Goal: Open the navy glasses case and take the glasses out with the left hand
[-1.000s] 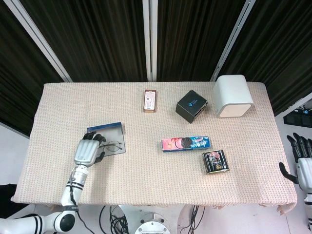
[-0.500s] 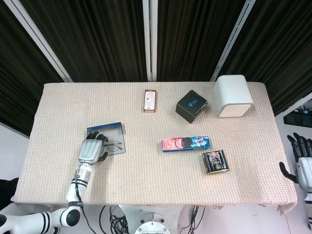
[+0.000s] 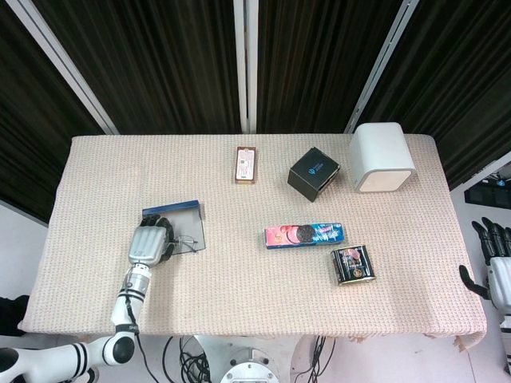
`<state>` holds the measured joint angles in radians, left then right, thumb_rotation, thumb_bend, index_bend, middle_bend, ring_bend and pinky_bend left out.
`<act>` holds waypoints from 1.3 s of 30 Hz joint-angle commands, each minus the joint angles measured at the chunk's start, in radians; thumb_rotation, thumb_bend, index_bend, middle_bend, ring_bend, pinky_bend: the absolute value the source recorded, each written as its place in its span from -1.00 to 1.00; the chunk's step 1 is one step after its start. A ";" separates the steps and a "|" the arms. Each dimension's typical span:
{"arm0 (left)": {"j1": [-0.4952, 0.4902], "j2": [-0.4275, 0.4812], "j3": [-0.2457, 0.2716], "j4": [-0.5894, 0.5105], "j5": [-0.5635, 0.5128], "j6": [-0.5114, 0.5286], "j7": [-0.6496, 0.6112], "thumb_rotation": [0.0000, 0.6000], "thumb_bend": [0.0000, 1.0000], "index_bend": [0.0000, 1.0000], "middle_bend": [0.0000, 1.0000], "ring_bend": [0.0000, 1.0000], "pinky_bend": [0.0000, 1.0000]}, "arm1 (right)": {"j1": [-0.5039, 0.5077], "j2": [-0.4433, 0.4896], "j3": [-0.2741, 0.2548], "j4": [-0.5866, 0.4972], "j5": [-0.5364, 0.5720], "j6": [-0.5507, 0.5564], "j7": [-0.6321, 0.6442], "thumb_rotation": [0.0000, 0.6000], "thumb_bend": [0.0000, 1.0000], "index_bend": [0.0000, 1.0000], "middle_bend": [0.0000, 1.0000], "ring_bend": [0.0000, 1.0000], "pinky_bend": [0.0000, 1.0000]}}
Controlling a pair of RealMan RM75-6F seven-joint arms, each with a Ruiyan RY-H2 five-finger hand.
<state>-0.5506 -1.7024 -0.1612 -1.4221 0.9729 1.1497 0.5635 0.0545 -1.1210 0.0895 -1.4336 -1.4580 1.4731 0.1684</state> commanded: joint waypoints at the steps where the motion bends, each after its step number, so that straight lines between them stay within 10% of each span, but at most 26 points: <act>1: 0.002 0.002 0.002 -0.007 0.008 0.003 -0.006 1.00 -0.13 0.13 -0.41 -0.69 -0.60 | 0.000 0.000 0.000 -0.001 0.001 0.000 -0.001 1.00 -0.40 -1.00 -1.00 -1.00 -1.00; 39: 0.121 0.046 0.194 -0.256 0.262 0.136 0.020 1.00 -0.12 0.04 -0.33 -0.62 -0.57 | -0.001 -0.001 -0.006 -0.015 -0.014 0.010 -0.019 1.00 -0.40 -1.00 -1.00 -1.00 -1.00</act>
<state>-0.4304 -1.6596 0.0287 -1.6794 1.2250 1.2907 0.5913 0.0537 -1.1225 0.0839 -1.4483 -1.4720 1.4829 0.1499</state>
